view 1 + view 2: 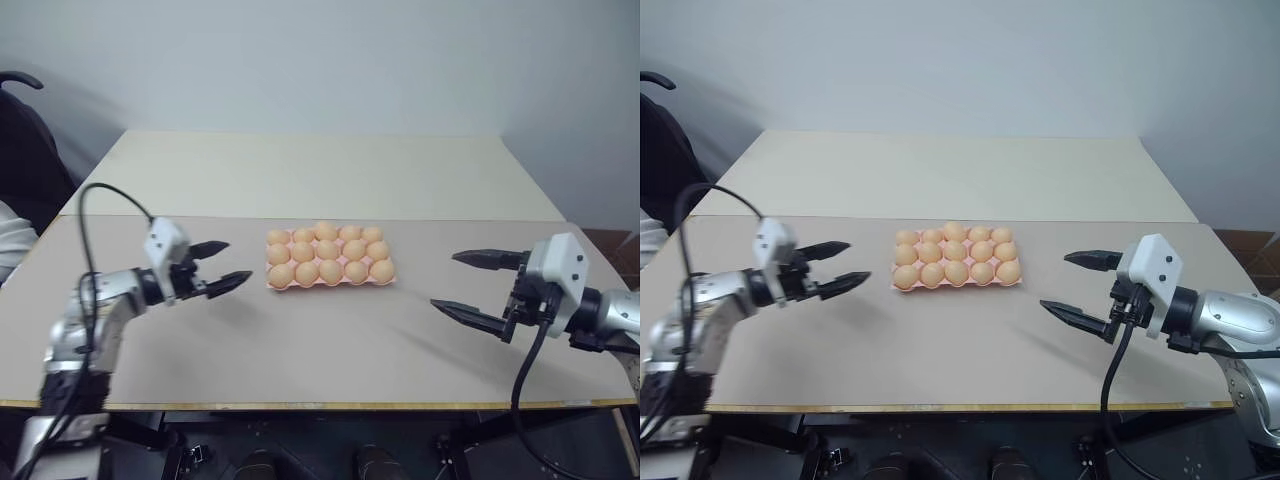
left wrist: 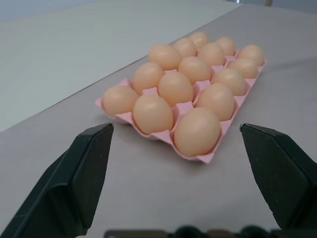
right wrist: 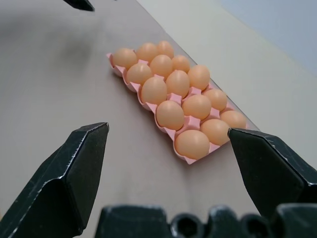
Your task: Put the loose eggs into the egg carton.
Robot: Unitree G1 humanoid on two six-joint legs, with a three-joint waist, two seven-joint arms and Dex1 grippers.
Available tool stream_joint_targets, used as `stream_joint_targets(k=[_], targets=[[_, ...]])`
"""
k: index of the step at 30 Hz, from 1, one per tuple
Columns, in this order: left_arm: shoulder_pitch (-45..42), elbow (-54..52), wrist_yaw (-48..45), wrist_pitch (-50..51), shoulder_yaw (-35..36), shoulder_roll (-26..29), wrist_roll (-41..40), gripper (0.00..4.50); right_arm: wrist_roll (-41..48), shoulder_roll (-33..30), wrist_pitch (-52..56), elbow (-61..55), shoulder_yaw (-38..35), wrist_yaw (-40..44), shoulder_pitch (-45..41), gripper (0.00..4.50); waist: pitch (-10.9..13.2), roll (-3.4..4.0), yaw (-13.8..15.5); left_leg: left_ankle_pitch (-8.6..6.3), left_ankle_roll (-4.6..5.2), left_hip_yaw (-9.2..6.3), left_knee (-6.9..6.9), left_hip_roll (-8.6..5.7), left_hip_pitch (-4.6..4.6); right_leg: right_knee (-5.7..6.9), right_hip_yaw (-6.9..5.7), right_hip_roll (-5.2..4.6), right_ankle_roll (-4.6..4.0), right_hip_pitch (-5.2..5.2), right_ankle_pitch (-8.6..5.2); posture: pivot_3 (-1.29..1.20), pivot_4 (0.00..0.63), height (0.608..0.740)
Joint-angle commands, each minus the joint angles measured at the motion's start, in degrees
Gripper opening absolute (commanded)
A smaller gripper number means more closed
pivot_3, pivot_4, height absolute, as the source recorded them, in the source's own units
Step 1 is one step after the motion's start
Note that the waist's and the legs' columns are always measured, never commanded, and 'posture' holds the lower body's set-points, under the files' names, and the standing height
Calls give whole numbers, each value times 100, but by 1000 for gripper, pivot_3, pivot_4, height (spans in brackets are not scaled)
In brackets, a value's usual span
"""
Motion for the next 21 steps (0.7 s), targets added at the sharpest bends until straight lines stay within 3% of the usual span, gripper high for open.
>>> stream_joint_targets(k=[1,6,10,21], targets=[[686,-667,-163,206,706,510,-220,4449,-45,-50,-190,206,63,168,-281,4500,1,2,-7,0,0,1,-1,0,0,-1,1,0,0,0,0,0,150,740],[2113,-1694,-109,681,2013,684,-684,4449,-84,6,-214,471,266,313,-491,4500,2,2,32,0,0,6,-1,4,1,-1,0,-1,-2,-3,-1,0,150,740],[2800,-2469,147,973,2586,496,-1009,4449,-91,59,-193,578,351,330,-608,4500,3,3,70,0,0,6,0,6,-1,0,-2,-3,-3,-5,-1,0,150,740],[3373,-3121,619,1340,3038,335,-1458,4449,-176,144,-210,855,605,415,-955,4500,3,3,31,0,0,12,0,6,11,0,6,0,-5,-1,0,0,150,740]])
